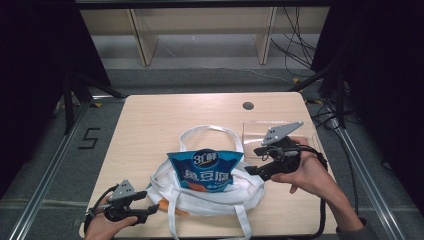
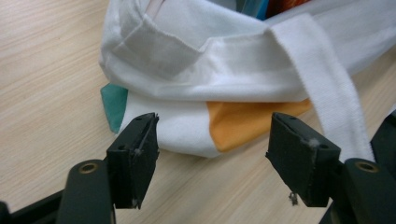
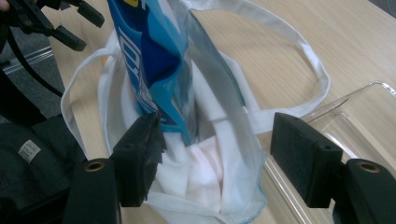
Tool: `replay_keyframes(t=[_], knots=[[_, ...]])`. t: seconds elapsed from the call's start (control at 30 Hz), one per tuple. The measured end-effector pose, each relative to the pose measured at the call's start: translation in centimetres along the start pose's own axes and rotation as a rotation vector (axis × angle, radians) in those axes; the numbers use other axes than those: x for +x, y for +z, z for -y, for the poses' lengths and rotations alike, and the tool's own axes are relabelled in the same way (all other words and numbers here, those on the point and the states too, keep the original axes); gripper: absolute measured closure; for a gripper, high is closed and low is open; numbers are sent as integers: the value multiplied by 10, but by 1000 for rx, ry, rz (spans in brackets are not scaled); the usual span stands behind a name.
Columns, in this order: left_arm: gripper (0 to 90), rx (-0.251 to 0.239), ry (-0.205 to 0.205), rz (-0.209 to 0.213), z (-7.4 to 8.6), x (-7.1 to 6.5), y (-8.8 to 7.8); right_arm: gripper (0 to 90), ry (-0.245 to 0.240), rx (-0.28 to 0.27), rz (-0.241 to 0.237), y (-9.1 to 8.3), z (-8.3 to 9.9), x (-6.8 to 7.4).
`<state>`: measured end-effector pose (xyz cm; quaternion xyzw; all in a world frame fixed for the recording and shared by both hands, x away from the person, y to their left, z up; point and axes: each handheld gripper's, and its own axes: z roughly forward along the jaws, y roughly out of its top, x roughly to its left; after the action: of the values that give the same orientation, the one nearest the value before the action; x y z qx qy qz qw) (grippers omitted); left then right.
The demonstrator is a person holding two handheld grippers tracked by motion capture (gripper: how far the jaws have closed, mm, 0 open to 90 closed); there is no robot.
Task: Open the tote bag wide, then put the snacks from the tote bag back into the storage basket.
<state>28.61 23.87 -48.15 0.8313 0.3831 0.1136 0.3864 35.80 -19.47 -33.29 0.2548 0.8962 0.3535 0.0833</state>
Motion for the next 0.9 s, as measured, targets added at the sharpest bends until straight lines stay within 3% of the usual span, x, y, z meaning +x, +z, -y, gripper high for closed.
replay_keyframes(t=[0.03,0.1,0.13,0.2,0.23,0.27,0.37,0.43,0.5,0.63,0.67,0.7,0.73,0.77,0.8,0.83,0.9], knots=[[317,9,-9,-5,1,-1,0,338,1,22,-1,-3,-2,1],[310,3,-2,-21,1,-2,1,334,-7,2,-2,-4,-4,1],[310,3,-17,-27,2,-4,2,333,-11,-1,-9,-5,-6,1],[303,21,4,-14,4,-6,3,333,-30,-4,-8,-7,-10,2],[306,7,-6,-10,5,-7,5,332,-51,16,-14,-9,-14,3],[305,2,-23,-8,5,-8,6,332,-42,22,-7,-9,-15,5],[298,29,21,-25,6,-7,5,326,-44,29,-9,-8,-20,8],[293,32,3,-16,8,-9,4,324,-39,25,-11,-7,-24,9],[292,1,-11,-14,8,-10,6,322,-60,21,-14,-7,-28,9],[288,24,12,-20,7,-9,4,318,-56,15,-38,-8,-34,10],[288,3,13,-19,7,-10,5,316,-65,24,-26,-9,-36,10],[288,22,4,-27,7,-9,4,316,-55,33,-33,-11,-37,12],[288,24,5,-25,7,-9,4,316,-89,14,-33,-11,-39,11],[288,15,6,-16,8,-9,5,315,-93,12,-32,-11,-41,12],[288,41,34,-28,8,-7,2,313,-98,13,-35,-13,-44,13],[288,30,27,-16,8,-8,2,311,-79,13,-39,-14,-46,15],[288,40,29,-14,8,-7,1,307,-110,14,-42,-14,-50,17]])
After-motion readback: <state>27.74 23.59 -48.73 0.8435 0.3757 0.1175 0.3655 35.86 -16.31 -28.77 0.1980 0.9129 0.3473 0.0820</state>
